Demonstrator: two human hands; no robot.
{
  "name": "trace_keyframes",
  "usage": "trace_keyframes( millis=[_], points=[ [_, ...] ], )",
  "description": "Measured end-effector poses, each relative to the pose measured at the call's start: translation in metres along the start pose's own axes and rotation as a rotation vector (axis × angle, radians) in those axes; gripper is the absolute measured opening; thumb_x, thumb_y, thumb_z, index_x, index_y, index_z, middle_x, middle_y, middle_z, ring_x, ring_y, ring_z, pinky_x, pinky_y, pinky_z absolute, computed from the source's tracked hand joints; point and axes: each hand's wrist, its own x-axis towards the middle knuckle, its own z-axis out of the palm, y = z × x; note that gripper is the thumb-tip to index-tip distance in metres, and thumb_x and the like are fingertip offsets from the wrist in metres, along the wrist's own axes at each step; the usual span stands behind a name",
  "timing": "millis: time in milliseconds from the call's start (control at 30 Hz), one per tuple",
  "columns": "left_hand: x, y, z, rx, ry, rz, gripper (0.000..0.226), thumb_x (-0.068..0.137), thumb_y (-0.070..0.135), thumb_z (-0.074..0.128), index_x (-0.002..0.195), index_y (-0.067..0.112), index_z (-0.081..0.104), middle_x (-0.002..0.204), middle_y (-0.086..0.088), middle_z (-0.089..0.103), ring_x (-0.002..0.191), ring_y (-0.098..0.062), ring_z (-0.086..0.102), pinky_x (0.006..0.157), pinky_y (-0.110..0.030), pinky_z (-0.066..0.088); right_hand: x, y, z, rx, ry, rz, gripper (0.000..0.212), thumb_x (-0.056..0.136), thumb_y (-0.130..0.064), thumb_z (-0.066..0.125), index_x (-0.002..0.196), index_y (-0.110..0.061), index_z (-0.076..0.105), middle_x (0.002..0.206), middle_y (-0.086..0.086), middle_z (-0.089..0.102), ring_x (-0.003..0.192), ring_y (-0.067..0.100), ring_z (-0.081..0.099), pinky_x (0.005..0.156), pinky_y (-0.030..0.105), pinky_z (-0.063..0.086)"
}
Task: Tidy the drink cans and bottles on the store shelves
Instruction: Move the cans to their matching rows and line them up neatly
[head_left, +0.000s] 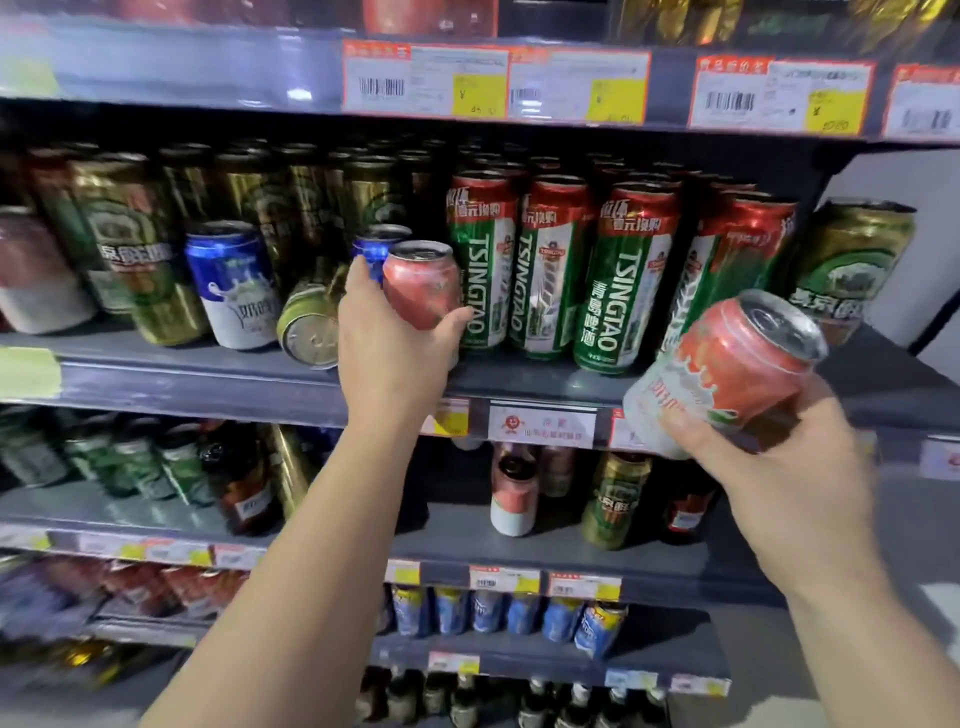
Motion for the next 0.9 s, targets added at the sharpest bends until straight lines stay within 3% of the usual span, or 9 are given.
trace_keyframes(
  millis=[67,133,233,333,533,633,733,800,900],
  points=[
    [0.004,-0.003,0.003,0.074,-0.008,0.011,0.076,0.064,0.054,0.078,0.125,0.019,0.05,0.117,0.0,0.061,0.108,-0.023,0.058,0.081,-0.037,0.048,-0.011,0.001,0.002,-0.017,-0.112,-0.005,0.059,0.051,-0.053,0.083,0.104,-0.05,0.058,0.101,-0.029,0.068,0.088,-0.008,0.066,0.069,0.015,0.049],
    [0.007,-0.005,0.002,0.097,0.001,0.055,0.061,0.063,0.055,0.076,0.112,0.022,0.057,0.106,0.002,0.063,0.098,-0.022,0.06,0.071,-0.034,0.046,-0.019,0.008,0.0,0.002,-0.223,0.045,0.064,0.048,-0.052,0.087,0.105,-0.044,0.06,0.103,-0.021,0.071,0.091,0.0,0.068,0.074,0.025,0.052],
    [-0.001,-0.009,-0.007,-0.043,-0.019,0.136,0.059,0.065,0.05,0.079,0.114,0.025,0.057,0.108,0.009,0.062,0.102,-0.014,0.059,0.078,-0.035,0.05,-0.033,0.022,-0.005,-0.133,-0.355,0.103,0.066,0.046,-0.048,0.089,0.103,-0.052,0.056,0.098,-0.029,0.069,0.086,-0.008,0.066,0.068,0.014,0.05],
    [-0.023,-0.009,-0.025,-0.266,0.02,0.213,0.065,0.065,0.042,0.084,0.119,0.031,0.05,0.112,0.023,0.055,0.106,-0.004,0.056,0.086,-0.026,0.051,-0.048,0.053,0.002,-0.224,-0.407,0.201,0.069,0.042,-0.04,0.088,0.102,-0.045,0.055,0.095,-0.032,0.067,0.082,-0.013,0.063,0.061,0.002,0.044],
    [-0.102,-0.062,-0.06,-0.358,-0.257,0.251,0.074,0.055,0.041,0.083,0.12,0.048,0.048,0.114,0.024,0.059,0.101,0.001,0.061,0.079,-0.006,0.044,-0.075,0.125,0.041,-0.328,-0.35,0.446,0.069,0.046,-0.047,0.093,0.102,-0.036,0.054,0.092,-0.016,0.069,0.087,0.005,0.065,0.071,0.029,0.05],
    [-0.127,-0.102,-0.044,-0.312,-0.422,0.127,0.073,0.052,0.04,0.083,0.117,0.05,0.051,0.112,0.026,0.062,0.094,0.004,0.063,0.072,-0.005,0.046,-0.074,0.149,0.069,-0.373,-0.276,0.478,0.063,0.053,-0.037,0.092,0.1,-0.038,0.05,0.09,-0.018,0.067,0.086,0.012,0.065,0.066,0.028,0.044],
    [-0.127,-0.144,-0.01,-0.289,-0.495,-0.102,0.069,0.055,0.03,0.089,0.113,0.041,0.053,0.104,0.023,0.066,0.09,0.003,0.065,0.069,-0.006,0.046,-0.067,0.166,0.097,-0.456,-0.187,0.513,0.057,0.06,-0.024,0.086,0.102,-0.028,0.047,0.101,-0.001,0.066,0.096,0.026,0.063,0.071,0.031,0.044],
    [-0.121,-0.17,0.015,-0.272,-0.492,-0.219,0.069,0.059,0.017,0.089,0.113,0.037,0.051,0.099,0.015,0.068,0.089,0.005,0.064,0.07,-0.005,0.046,-0.062,0.173,0.112,-0.458,-0.141,0.53,0.056,0.062,-0.032,0.086,0.099,-0.022,0.045,0.104,0.004,0.066,0.096,0.028,0.062,0.072,0.034,0.046],
    [-0.109,-0.189,0.047,-0.195,-0.465,-0.284,0.071,0.059,0.019,0.089,0.113,0.031,0.044,0.097,0.015,0.063,0.082,0.016,0.059,0.064,0.001,0.04,-0.058,0.18,0.127,-0.464,-0.117,0.555,0.056,0.066,-0.044,0.083,0.098,-0.023,0.042,0.108,0.002,0.061,0.098,0.028,0.061,0.074,0.035,0.046]
  ],
)
